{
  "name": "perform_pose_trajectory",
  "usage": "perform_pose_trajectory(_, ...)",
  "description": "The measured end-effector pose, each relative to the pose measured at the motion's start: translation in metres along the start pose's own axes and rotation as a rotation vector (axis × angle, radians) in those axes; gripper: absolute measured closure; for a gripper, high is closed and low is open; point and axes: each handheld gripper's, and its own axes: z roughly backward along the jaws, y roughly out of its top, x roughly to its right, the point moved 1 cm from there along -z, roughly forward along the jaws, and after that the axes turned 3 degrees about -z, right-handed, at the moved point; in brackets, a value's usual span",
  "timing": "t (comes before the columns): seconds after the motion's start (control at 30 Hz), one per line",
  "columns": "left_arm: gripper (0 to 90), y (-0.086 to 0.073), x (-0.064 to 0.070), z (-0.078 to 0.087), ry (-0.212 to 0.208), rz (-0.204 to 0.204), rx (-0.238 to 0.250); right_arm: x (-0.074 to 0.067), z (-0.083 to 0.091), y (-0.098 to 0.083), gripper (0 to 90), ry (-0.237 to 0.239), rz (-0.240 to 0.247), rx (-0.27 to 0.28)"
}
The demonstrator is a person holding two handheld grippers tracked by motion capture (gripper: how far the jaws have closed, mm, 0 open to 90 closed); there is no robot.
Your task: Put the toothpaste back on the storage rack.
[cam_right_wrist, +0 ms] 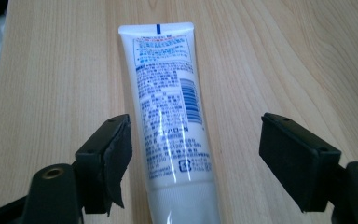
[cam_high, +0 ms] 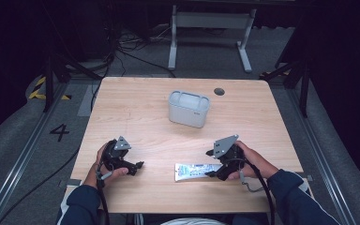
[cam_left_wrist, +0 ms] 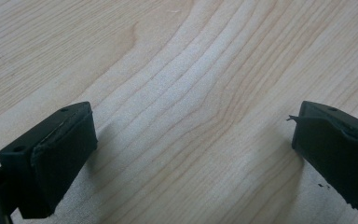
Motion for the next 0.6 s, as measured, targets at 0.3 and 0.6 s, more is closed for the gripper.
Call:
perform_pose_trajectory(0.3, 0.2, 0.000, 0.000, 0.000, 0.001, -0.001, 0.000, -0.002, -0.019, 0.021, 28.1, 0.040, 0.041, -0.058)
perform_pose_trajectory(0.6, 0.2, 0.000, 0.000, 0.000, 0.000, -0.001, 0.001, -0.007, -0.040, 0.040, 29.6, 0.081, 0.086, -0.161)
